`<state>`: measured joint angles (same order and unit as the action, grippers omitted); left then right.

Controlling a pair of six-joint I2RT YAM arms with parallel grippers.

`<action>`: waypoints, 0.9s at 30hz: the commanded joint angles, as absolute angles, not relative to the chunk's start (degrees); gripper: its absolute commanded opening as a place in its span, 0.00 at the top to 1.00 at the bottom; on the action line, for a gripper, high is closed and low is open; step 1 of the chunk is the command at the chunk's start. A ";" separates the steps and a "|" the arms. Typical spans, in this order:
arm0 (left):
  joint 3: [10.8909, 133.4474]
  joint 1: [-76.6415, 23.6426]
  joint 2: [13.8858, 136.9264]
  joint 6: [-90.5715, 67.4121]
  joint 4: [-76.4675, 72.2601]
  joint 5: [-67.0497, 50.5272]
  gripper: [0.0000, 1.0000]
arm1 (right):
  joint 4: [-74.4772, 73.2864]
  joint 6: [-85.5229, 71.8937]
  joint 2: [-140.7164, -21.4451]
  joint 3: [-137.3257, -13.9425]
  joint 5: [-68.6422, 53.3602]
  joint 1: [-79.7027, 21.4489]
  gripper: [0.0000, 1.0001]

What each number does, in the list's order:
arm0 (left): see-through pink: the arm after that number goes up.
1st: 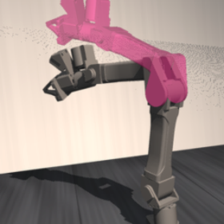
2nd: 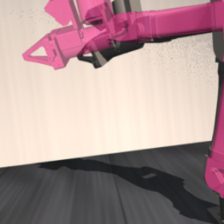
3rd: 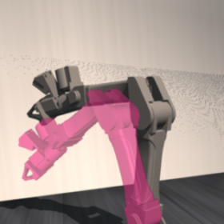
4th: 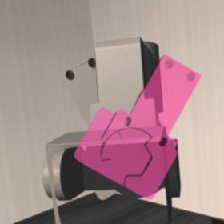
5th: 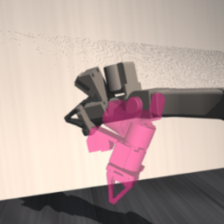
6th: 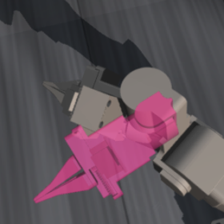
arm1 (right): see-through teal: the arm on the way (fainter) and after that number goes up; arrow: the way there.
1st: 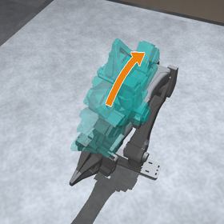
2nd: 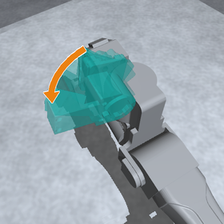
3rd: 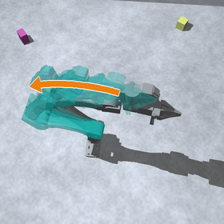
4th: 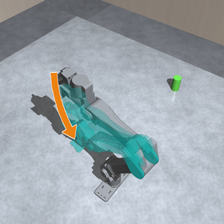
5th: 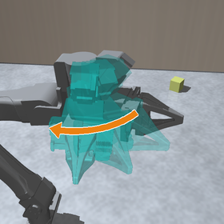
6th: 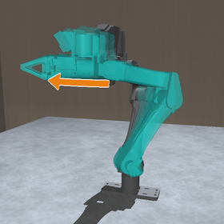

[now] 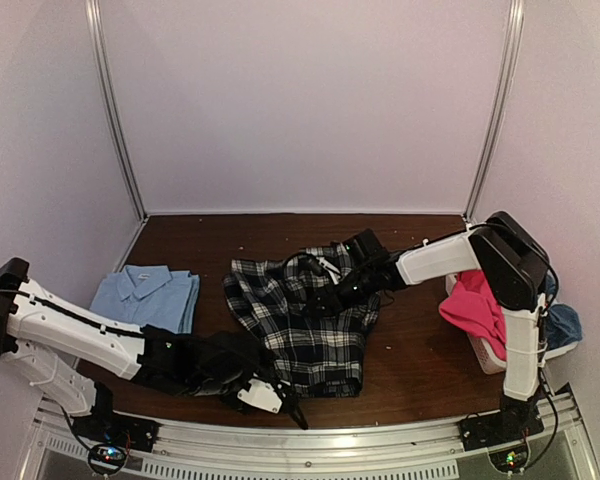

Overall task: Fold and stack the mixed laundry pile
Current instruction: Pick up the rectangle-folded skirt from the center of the board.

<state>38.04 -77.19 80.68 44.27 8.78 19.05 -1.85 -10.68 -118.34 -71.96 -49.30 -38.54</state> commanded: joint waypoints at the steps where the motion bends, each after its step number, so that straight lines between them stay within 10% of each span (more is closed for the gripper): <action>1: 37.42 -79.26 83.86 51.59 4.48 21.91 0.10 | -1.79 -9.51 -120.41 -71.80 -49.42 -38.73 0.56; 18: 37.25 -83.35 98.68 59.69 -15.38 33.17 0.23 | -0.37 -9.76 -124.51 -70.67 -49.66 -38.69 0.57; 27: 37.15 -84.17 93.36 54.37 -16.27 31.25 0.94 | 1.35 -10.36 -121.63 -67.28 -50.22 -38.83 0.57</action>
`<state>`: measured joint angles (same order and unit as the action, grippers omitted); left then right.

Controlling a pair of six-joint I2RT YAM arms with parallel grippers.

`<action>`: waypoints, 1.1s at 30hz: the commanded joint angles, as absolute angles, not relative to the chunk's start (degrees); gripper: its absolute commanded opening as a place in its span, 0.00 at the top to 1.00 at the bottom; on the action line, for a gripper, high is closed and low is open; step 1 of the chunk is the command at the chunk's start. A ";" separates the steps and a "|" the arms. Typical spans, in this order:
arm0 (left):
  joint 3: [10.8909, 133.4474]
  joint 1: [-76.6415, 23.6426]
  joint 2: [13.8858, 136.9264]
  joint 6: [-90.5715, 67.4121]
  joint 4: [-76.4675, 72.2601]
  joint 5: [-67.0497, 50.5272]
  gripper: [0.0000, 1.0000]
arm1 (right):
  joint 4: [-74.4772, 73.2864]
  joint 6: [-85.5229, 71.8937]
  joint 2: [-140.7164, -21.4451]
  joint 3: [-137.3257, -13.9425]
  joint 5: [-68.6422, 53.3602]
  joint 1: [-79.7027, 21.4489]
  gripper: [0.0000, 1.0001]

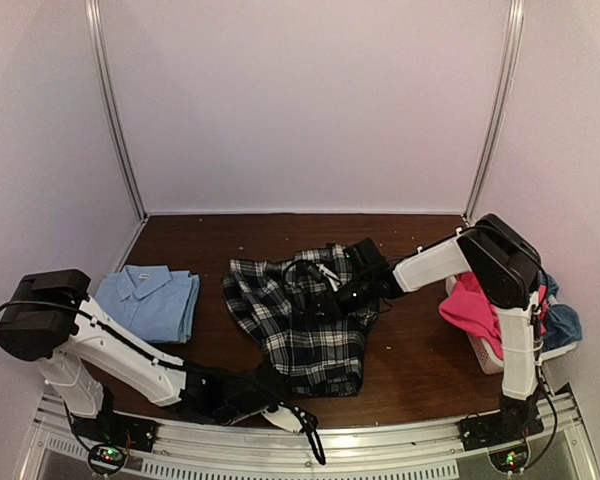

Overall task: Fold and stack the mixed laundry pile
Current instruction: Pick up the rectangle-folded skirt from the center of the board.

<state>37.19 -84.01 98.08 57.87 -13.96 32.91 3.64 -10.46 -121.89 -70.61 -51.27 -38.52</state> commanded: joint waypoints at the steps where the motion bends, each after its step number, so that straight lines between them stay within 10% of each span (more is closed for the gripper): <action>1: 37.29 -84.13 91.04 52.85 -14.45 30.21 1.00 | 1.78 -10.52 -120.78 -66.38 -50.34 -39.05 0.56; 14: 39.05 -84.11 69.71 40.66 9.63 15.77 1.00 | -5.71 -9.35 -106.18 -71.46 -53.80 -35.33 0.44; 23: 42.85 -79.24 65.45 32.27 12.33 4.87 1.00 | -18.35 -1.37 -121.98 -91.39 -52.92 -33.80 0.47; 33: 49.38 -62.38 68.58 22.52 6.66 -9.99 1.00 | -15.52 1.07 -128.48 -86.36 -56.93 -38.44 0.59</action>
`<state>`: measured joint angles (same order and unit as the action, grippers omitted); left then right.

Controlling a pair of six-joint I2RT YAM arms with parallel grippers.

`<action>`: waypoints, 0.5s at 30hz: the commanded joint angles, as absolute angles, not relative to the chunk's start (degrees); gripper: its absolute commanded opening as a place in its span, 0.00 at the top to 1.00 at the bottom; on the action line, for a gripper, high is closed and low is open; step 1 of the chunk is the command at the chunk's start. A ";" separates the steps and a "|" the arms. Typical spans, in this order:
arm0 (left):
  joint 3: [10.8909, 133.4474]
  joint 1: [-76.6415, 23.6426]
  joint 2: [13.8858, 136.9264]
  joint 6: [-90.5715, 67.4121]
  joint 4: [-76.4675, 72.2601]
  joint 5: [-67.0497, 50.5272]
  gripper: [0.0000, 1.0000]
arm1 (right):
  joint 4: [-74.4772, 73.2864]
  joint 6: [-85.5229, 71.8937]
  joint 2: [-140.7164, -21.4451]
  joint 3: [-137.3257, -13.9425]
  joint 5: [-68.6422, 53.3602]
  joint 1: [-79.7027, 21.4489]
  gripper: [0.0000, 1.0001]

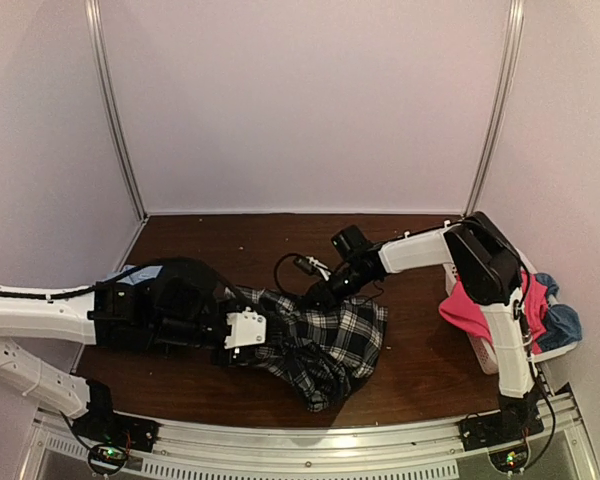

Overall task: Fold and stack the mixed laundry pile
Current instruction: Pick up the rectangle-folded skirt from the center of the board.

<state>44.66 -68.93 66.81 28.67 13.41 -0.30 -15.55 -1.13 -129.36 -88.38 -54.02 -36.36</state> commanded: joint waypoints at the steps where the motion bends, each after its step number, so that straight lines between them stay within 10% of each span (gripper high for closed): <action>1: 50.04 -60.41 69.24 21.76 5.74 -11.29 1.00 | -14.83 1.01 -128.49 -85.64 -57.21 -38.63 0.60; 15: 58.34 -42.50 86.06 15.45 2.30 -28.68 1.00 | -10.72 -2.94 -122.16 -83.97 -56.03 -35.07 0.50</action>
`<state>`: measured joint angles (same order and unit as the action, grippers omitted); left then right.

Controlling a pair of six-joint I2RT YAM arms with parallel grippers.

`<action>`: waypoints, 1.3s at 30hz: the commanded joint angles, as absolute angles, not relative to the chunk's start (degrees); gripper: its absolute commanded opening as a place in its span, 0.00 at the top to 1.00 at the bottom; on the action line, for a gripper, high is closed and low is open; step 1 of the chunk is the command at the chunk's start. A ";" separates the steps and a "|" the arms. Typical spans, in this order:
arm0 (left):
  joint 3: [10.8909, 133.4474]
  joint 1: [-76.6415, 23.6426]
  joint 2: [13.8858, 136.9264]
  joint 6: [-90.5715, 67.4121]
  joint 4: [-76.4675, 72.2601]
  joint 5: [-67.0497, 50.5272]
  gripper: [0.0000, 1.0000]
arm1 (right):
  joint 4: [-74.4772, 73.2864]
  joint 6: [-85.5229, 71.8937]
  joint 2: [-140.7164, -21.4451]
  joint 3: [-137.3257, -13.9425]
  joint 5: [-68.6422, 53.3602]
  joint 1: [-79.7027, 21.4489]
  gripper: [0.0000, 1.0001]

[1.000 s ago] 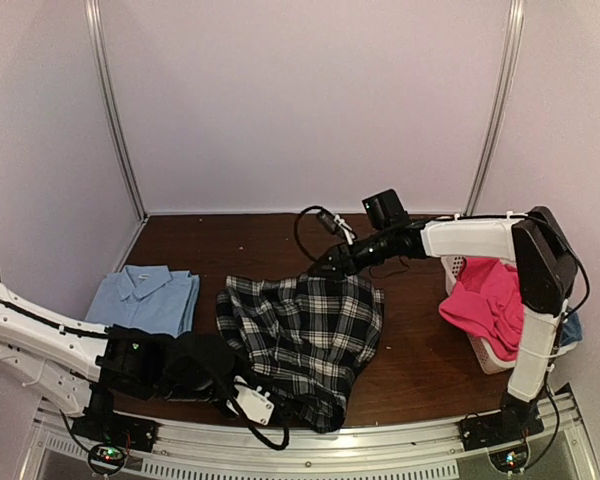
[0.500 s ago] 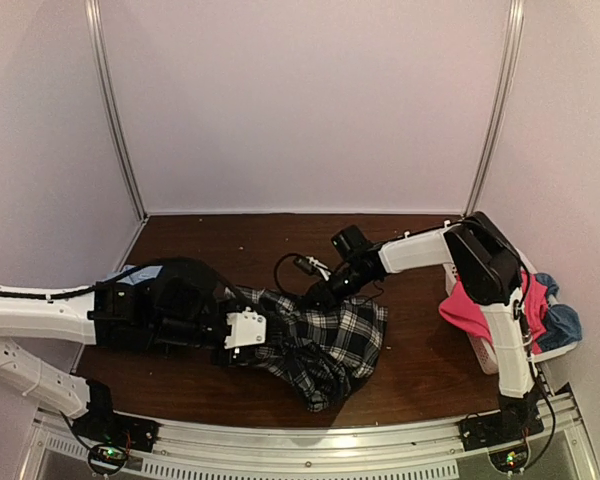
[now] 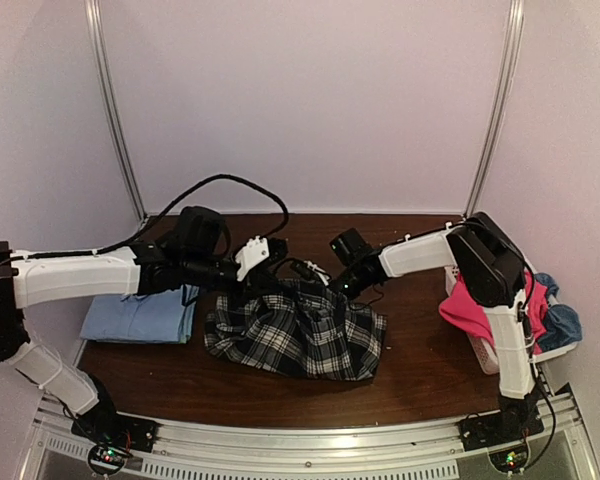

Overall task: Fold and stack the mixed laundry pile
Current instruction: Pick up the rectangle-folded skirt from the center of the board, then fold the rectangle-folded skirt at the center of the board.

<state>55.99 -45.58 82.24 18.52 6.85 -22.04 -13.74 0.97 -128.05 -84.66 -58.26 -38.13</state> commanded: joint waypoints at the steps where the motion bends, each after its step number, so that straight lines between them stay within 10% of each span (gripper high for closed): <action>1: 58.89 -41.72 87.26 14.94 2.29 -29.77 1.00 | -9.10 -4.91 -121.33 -83.79 -56.01 -33.82 0.48; 20: 77.90 -26.99 119.43 0.85 6.19 -52.13 1.00 | 7.06 -18.02 -88.34 -59.48 -50.06 -24.94 0.26; 30: 82.30 -24.09 128.96 1.13 8.90 -52.79 0.99 | -4.20 -4.77 -97.84 -64.48 -37.05 -30.10 0.13; 34: 83.05 -23.79 128.13 0.81 9.14 -51.01 0.78 | -7.22 -2.55 -104.88 -71.40 -36.93 -31.97 0.08; 39: 84.32 -22.85 120.72 -1.34 9.44 -44.62 0.46 | -10.60 -2.61 -113.34 -76.53 -35.86 -32.61 0.27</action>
<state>82.37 -24.25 127.39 0.69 9.23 -50.72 -6.81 -4.14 -109.56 -73.32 -37.65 -31.83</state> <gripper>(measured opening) 0.418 0.800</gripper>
